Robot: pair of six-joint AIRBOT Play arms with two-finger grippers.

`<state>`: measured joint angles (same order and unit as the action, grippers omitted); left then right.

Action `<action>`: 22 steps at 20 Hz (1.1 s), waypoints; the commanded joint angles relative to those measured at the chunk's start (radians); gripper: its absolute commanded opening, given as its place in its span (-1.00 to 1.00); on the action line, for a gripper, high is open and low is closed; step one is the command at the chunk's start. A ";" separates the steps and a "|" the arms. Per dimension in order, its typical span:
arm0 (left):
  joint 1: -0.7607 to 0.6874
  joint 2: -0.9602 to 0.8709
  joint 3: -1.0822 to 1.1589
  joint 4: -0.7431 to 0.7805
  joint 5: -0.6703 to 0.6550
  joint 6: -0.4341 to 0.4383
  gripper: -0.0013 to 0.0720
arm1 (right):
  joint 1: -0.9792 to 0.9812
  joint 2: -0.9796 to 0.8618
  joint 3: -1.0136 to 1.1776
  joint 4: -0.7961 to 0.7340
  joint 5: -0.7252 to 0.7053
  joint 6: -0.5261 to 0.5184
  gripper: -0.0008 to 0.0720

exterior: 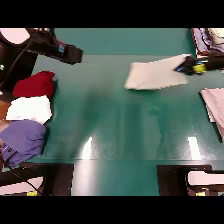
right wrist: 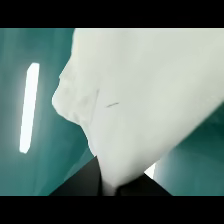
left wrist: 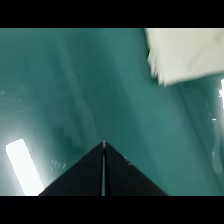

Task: Fold the shirts.

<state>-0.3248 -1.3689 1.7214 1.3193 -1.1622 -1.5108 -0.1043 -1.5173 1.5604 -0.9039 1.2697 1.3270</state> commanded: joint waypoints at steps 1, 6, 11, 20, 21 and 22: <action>-0.086 0.000 0.000 0.000 0.095 0.000 -0.89 | -0.231 0.045 0.000 -0.072 -0.040 0.018 -0.93; -0.120 -0.002 0.000 -0.019 0.105 -0.010 -0.89 | -0.417 0.024 0.005 -0.055 -0.151 0.018 -0.93; -0.120 -0.009 0.000 -0.018 0.106 -0.010 -0.89 | -0.496 0.022 0.117 -0.055 -0.128 0.018 -0.93; -0.120 -0.025 -0.008 -0.018 0.072 -0.008 -0.89 | -0.549 0.038 0.244 -0.066 0.056 0.018 -0.93; -0.120 -0.025 -0.008 -0.017 0.068 -0.008 -0.89 | -0.559 0.057 0.227 -0.067 0.056 0.018 -0.93; -0.120 -0.025 -0.008 -0.017 0.068 -0.008 -0.89 | -0.567 0.078 0.206 -0.069 0.055 0.015 -0.93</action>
<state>-0.4446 -1.3930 1.7142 1.3010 -1.0798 -1.5211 -0.6491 -1.4704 1.7836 -0.9680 1.2907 1.3445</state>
